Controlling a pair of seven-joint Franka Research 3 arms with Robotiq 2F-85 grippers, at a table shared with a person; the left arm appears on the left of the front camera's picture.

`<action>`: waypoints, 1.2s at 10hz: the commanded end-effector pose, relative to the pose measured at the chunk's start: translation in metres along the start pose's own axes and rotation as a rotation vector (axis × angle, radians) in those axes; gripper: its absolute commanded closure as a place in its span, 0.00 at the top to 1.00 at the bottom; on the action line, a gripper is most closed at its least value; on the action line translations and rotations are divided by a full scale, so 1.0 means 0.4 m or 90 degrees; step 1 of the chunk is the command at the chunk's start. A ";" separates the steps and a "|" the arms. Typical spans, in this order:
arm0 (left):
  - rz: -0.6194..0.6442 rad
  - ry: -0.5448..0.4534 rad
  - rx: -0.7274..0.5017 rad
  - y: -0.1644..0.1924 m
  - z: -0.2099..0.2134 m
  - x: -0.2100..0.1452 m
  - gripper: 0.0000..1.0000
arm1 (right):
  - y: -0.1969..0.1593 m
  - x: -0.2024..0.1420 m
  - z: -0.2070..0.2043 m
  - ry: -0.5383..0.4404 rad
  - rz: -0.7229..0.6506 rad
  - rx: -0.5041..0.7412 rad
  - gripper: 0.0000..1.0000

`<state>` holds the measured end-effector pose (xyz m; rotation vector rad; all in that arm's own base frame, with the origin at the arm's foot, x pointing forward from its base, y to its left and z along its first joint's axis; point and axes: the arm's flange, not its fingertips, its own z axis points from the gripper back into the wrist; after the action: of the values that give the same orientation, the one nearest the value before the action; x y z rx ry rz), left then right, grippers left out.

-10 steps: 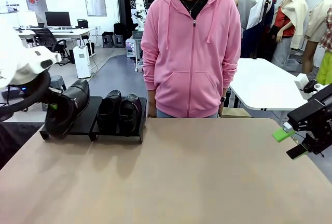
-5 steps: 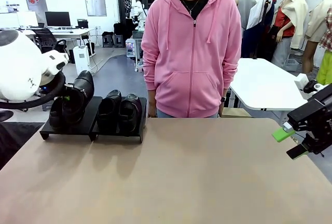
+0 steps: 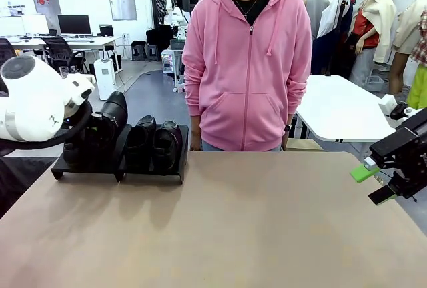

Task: Organize the shoes by placing them on the stand.
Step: Place the Shoe from the middle of the table onto the Shoes Stand.

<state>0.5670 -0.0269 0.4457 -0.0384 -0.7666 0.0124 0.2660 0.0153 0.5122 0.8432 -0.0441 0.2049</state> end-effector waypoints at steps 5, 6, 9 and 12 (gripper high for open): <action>0.007 -0.008 -0.009 0.033 -0.042 0.006 0.36 | -0.001 0.005 0.003 -0.004 0.018 0.014 1.00; 0.005 -0.006 -0.007 0.033 -0.042 0.006 0.93 | -0.001 0.005 0.003 -0.004 0.018 0.014 1.00; 0.019 -0.016 0.000 0.035 -0.024 0.011 1.00 | -0.001 0.005 0.003 -0.004 0.018 0.014 1.00; 0.013 -0.041 -0.021 0.022 0.043 0.016 1.00 | -0.001 0.005 0.003 -0.004 0.018 0.014 1.00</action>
<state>0.5732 -0.0252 0.4538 -0.0509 -0.8077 0.0318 0.2660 0.0153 0.5121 0.8433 -0.0439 0.2051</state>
